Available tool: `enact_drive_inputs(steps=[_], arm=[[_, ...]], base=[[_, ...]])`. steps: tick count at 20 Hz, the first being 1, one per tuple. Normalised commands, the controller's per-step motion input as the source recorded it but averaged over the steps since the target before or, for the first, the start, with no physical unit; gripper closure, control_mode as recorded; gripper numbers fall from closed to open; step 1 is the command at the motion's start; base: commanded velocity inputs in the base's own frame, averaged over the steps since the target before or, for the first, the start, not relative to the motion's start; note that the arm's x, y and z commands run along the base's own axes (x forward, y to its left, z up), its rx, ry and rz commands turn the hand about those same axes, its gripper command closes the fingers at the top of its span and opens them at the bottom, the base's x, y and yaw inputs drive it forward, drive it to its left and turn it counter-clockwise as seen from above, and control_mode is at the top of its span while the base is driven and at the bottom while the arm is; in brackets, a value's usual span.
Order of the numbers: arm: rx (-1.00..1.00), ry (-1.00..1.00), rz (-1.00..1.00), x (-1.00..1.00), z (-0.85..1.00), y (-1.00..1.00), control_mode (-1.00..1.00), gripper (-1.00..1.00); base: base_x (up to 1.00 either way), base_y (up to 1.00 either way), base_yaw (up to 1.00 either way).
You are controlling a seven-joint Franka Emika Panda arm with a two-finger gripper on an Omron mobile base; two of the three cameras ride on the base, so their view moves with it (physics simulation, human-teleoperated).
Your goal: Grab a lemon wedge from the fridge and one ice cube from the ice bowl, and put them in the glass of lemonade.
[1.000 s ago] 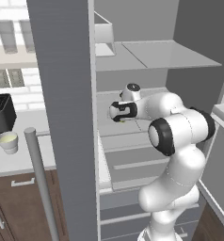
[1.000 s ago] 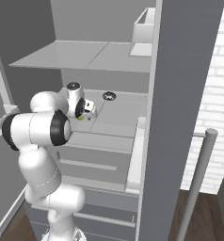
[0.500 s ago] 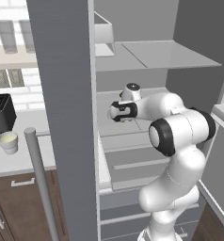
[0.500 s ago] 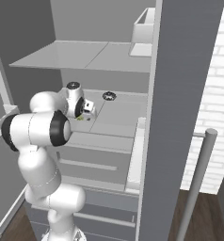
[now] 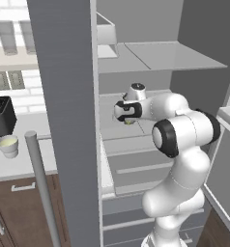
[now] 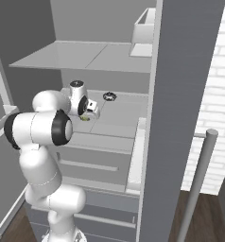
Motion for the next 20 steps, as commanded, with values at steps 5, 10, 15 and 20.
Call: enact_drive_inputs(steps=[5, 10, 15, 20], arm=[[0.00, 0.00, 0.00, -0.01, 0.00, 0.00, -1.00, 1.00], [0.00, -0.04, 0.00, -0.91, -0.23, -0.11, -1.00, 1.00], [0.00, -0.27, 0.00, -1.00, 0.31, -0.47, -1.00, 1.00], [0.00, -0.27, 0.00, -1.00, 0.80, -0.37, -1.00, 1.00]], base=[[0.00, 0.00, 0.00], [0.00, 0.00, 0.00], [0.00, 0.00, 0.00], [0.00, 0.00, 0.00]])
